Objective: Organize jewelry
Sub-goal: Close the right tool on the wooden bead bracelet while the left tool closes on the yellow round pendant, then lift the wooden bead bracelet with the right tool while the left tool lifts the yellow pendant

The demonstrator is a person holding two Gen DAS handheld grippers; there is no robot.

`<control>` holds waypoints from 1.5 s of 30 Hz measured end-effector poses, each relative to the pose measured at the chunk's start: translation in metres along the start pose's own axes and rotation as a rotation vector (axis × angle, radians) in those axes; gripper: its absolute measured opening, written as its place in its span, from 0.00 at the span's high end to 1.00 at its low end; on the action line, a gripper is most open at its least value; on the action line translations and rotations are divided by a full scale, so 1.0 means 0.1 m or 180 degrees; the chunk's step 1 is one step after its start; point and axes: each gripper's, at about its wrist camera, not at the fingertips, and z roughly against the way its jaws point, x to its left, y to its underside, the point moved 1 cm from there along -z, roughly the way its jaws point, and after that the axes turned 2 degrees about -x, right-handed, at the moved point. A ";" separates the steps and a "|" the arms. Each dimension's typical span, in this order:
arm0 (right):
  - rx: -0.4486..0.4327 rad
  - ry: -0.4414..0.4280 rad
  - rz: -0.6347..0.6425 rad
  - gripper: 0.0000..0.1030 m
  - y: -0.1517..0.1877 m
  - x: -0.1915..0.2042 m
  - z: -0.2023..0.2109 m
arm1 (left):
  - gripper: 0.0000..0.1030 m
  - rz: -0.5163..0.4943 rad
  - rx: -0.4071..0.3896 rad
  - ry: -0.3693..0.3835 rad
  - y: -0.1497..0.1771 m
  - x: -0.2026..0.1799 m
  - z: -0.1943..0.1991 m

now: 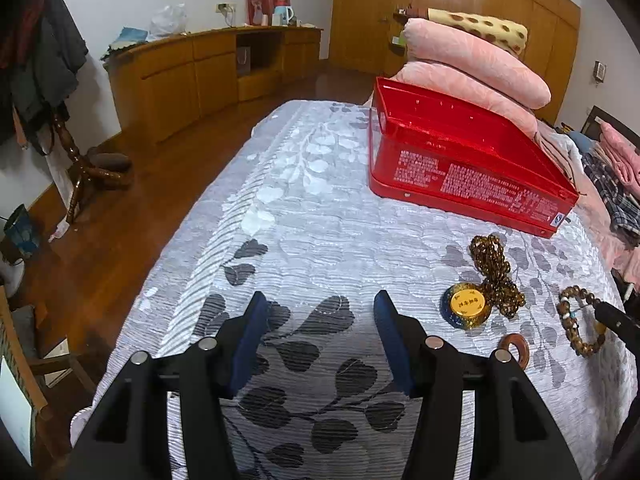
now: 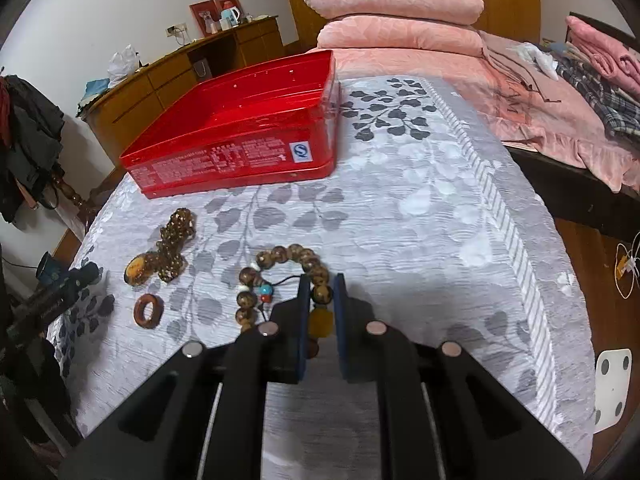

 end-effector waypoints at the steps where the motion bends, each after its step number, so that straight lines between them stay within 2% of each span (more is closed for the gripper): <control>1: -0.0001 -0.0007 -0.0010 0.87 0.00 -0.01 0.00 | 0.46 0.0000 -0.0015 -0.0007 -0.02 0.01 0.01; 10: 0.0132 -0.0005 -0.0011 0.87 0.03 -0.03 -0.17 | 0.46 -0.0114 0.0019 0.0124 -0.03 -0.15 0.01; 14: 0.0088 0.0079 0.0040 0.90 0.03 0.02 -0.20 | 0.46 -0.0230 0.0095 0.0260 0.02 -0.33 -0.04; 20: 0.0045 0.0043 -0.0025 0.90 0.00 0.03 -0.24 | 0.47 -0.0321 0.0199 0.0426 0.06 -0.53 -0.10; 30: 0.0055 -0.0001 -0.0068 0.90 -0.04 0.00 -0.28 | 0.48 -0.0557 0.0268 0.0558 0.01 -0.87 -0.22; 31: 0.0057 -0.0005 -0.0074 0.90 -0.05 0.00 -0.29 | 0.58 -0.0561 0.0282 0.0601 0.01 -0.88 -0.23; 34: 0.0059 0.0005 -0.0071 0.90 -0.05 0.00 -0.29 | 0.62 -0.0543 0.0292 0.0622 0.01 -0.89 -0.23; 41: 0.0034 0.0025 -0.0067 0.90 -0.04 0.02 -0.28 | 0.63 -0.0408 0.0205 0.0815 0.07 -0.75 -0.08; 45: 0.0033 -0.0003 -0.0072 0.90 -0.03 0.02 -0.27 | 0.63 -0.0345 0.0135 0.0779 0.09 -0.57 0.06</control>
